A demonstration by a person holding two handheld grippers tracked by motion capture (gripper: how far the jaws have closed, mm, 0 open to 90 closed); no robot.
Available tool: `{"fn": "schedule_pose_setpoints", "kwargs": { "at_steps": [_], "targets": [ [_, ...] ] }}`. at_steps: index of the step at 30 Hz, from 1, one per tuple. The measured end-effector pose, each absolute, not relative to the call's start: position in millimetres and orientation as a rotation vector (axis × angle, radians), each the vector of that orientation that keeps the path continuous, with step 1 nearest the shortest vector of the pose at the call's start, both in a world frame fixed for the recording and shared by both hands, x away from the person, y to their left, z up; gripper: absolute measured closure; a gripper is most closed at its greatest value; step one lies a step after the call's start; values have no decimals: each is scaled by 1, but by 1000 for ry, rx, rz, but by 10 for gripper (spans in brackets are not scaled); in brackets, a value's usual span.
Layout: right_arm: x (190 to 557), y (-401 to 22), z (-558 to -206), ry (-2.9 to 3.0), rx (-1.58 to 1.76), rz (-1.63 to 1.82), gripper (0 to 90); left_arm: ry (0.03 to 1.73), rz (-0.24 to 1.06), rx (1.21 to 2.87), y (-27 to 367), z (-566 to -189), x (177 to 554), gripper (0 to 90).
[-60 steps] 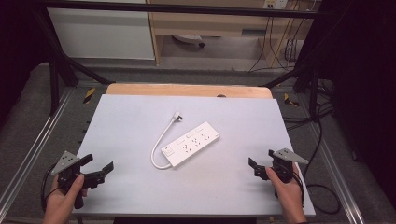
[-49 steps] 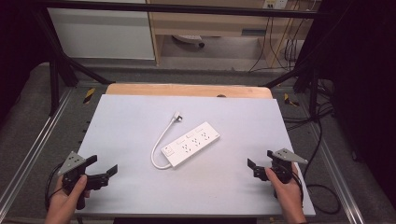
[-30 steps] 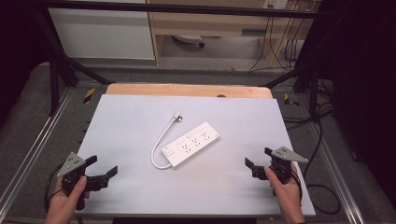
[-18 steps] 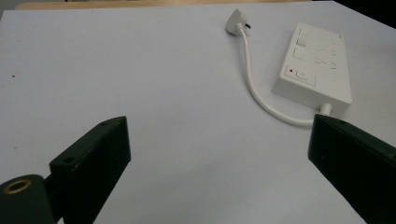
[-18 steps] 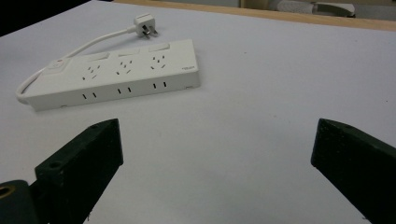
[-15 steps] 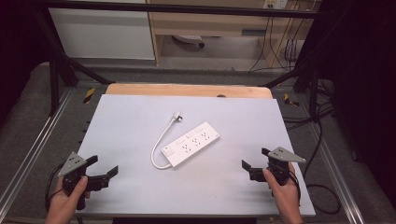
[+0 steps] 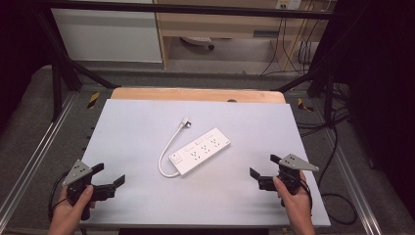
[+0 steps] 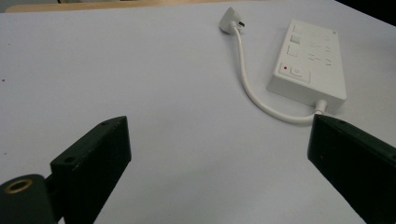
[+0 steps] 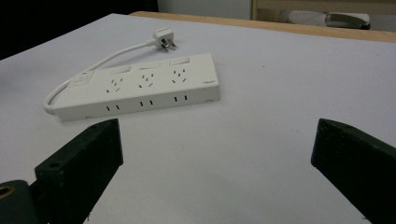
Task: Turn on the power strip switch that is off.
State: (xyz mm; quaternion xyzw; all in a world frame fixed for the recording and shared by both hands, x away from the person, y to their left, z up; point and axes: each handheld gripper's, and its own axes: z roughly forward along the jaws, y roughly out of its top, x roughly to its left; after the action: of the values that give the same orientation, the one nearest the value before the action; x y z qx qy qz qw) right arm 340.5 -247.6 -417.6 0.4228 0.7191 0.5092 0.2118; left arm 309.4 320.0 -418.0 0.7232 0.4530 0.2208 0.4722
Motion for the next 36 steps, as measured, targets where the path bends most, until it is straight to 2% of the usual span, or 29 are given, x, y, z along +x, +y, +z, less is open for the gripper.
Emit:
{"fn": "schedule_pose_setpoints", "kwargs": {
  "at_steps": [14,24,36],
  "targets": [
    [340,-229,-409,2031,1105,1413,25,1113,538,1788,320,-419,310,63],
    [354,-208,-399,2061,1039,1415,52,1120,541,1785,320,-421,311,62],
    [365,-194,-391,2083,1016,1444,32,1128,545,1775,320,-420,310,62]
  ]
}}
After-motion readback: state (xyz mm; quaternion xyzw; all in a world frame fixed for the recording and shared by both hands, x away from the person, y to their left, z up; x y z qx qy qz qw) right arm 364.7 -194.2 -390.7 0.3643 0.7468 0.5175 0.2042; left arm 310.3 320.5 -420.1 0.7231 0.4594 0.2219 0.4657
